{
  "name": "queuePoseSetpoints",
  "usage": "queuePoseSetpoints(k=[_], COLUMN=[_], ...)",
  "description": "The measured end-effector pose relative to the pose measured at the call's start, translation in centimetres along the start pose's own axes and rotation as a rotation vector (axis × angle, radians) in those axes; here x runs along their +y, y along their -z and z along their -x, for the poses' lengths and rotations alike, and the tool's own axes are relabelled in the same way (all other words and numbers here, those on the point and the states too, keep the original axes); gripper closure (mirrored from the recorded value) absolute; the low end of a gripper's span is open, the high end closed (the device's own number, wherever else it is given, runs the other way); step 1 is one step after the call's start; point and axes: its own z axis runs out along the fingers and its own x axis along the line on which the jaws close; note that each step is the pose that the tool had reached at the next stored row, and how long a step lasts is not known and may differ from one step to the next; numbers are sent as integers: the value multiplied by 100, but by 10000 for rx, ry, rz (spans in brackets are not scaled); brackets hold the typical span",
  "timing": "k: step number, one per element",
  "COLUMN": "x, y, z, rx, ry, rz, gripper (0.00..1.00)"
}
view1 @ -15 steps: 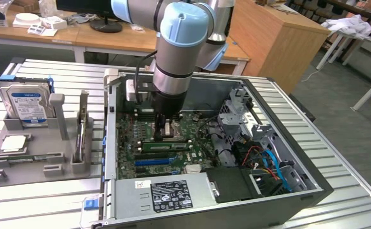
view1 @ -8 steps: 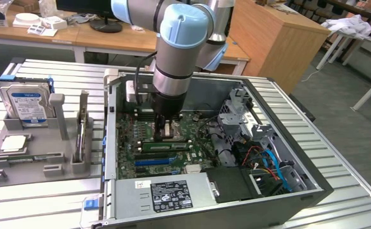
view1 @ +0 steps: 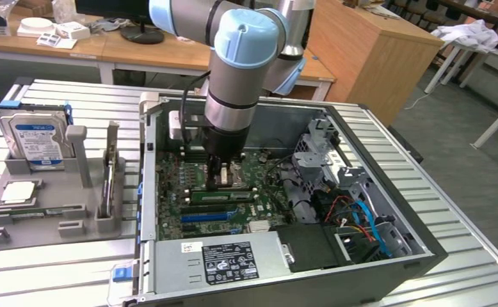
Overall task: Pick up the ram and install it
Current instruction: 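Press down the ram until it locks into place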
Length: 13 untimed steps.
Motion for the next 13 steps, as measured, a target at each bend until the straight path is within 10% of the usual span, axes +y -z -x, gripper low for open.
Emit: queuePoseSetpoints(k=[13], x=[1], y=[-32], z=[-11], rx=[3], ry=[-1], rz=[2], gripper=[89])
